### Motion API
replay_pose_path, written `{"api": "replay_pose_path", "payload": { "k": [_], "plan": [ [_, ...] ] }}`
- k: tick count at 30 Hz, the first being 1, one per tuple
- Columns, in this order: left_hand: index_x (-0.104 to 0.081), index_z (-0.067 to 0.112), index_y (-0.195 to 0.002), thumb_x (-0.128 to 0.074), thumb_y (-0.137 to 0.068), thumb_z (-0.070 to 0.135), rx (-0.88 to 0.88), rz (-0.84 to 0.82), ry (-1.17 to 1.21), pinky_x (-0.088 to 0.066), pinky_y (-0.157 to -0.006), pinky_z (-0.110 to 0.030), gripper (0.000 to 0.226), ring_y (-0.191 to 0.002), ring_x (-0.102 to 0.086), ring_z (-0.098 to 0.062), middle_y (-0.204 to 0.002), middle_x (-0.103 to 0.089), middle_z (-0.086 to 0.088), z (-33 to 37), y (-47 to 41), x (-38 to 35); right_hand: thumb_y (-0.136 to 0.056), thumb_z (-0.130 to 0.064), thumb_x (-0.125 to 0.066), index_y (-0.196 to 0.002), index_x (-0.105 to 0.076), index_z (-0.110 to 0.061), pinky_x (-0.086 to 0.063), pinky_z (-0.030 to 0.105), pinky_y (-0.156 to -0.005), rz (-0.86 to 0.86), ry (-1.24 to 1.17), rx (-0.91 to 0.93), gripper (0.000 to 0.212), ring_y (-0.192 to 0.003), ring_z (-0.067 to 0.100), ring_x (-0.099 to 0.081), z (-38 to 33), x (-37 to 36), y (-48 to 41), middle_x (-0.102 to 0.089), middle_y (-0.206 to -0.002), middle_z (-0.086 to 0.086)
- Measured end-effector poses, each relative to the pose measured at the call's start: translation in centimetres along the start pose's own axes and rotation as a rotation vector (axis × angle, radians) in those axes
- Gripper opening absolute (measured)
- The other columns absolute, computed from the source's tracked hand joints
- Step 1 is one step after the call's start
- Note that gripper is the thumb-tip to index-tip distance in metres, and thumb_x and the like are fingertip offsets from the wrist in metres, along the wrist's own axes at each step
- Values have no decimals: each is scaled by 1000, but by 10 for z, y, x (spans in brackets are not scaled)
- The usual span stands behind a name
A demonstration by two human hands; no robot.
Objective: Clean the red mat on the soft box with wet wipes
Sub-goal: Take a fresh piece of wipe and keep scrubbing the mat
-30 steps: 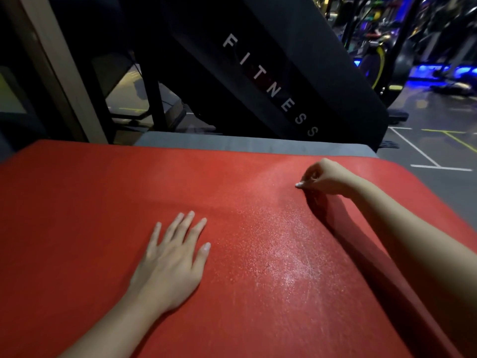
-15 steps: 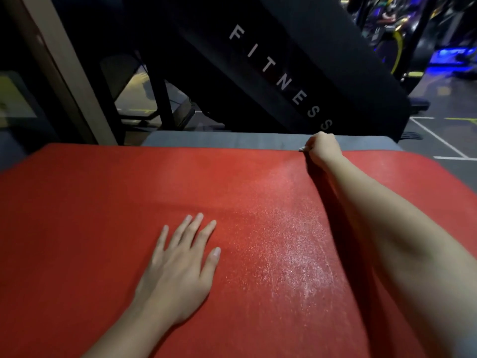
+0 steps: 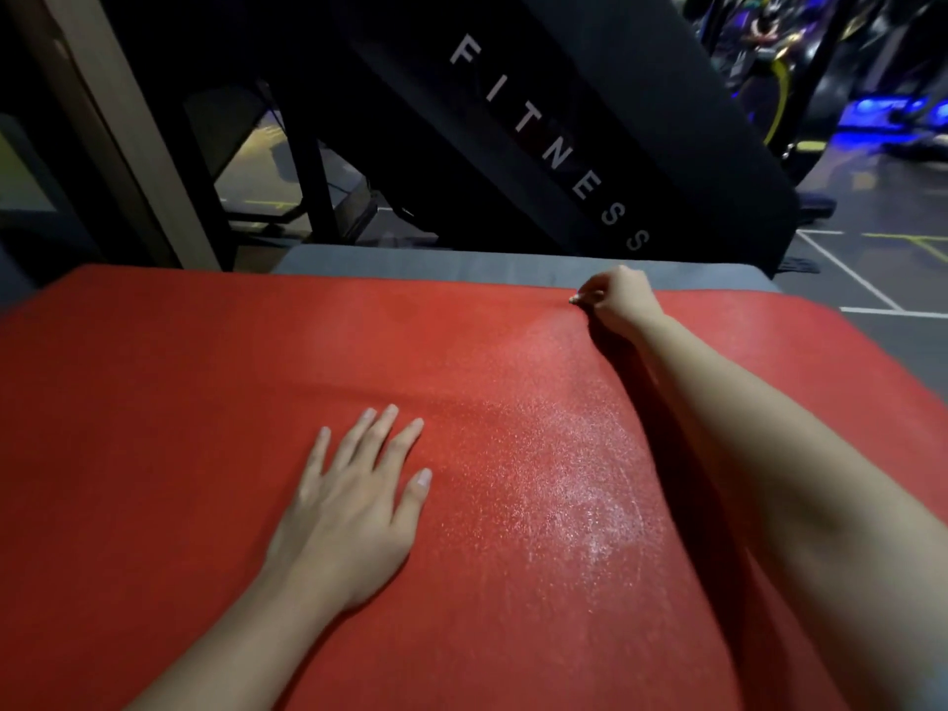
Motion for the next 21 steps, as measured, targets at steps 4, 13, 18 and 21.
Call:
{"api": "replay_pose_path", "payload": {
  "k": [4,13,18,21],
  "plan": [
    [-16,37,-162,4,-91,62,-2,25,19,1,-128,-44,77,-156,1,-7,-170,-10,11,-1,-1,-1,-82,-43,-76,-91,-79,-25,-44,23,-70,-214,112,170,21,-81,10,-65,-14,12,48,-75,-86,-7],
    [-22,36,-161,0,-91,62,-11,38,42,-4,-128,-46,78,-157,-6,-9,-170,-16,9,-1,-2,-3,-79,-42,-79,-91,-79,-22,-39,21,-69,-108,49,153,23,-79,10,-62,-26,12,78,-75,-88,-3],
    [-23,37,-160,2,-90,62,-1,41,47,-4,-128,-46,79,-157,-7,-10,-169,-17,9,-2,-2,-6,-84,-42,-74,-89,-78,-21,-42,22,-68,-244,93,228,22,-75,4,-60,-39,16,136,-75,-88,-3],
    [-21,37,-161,8,-86,62,4,40,51,-1,-128,-45,84,-157,-4,-9,-170,-14,10,0,-4,-4,-87,-42,-71,-91,-78,-20,-45,23,-72,-309,154,324,24,-79,9,-62,-52,21,174,-73,-90,-4]
  ]
}}
Point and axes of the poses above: each hand's wrist, its own y-axis away from the middle knuckle, its own x-axis out of the back of the hand, z = x × y, the point moved 8 cm from there along -y, towards the middle knuckle
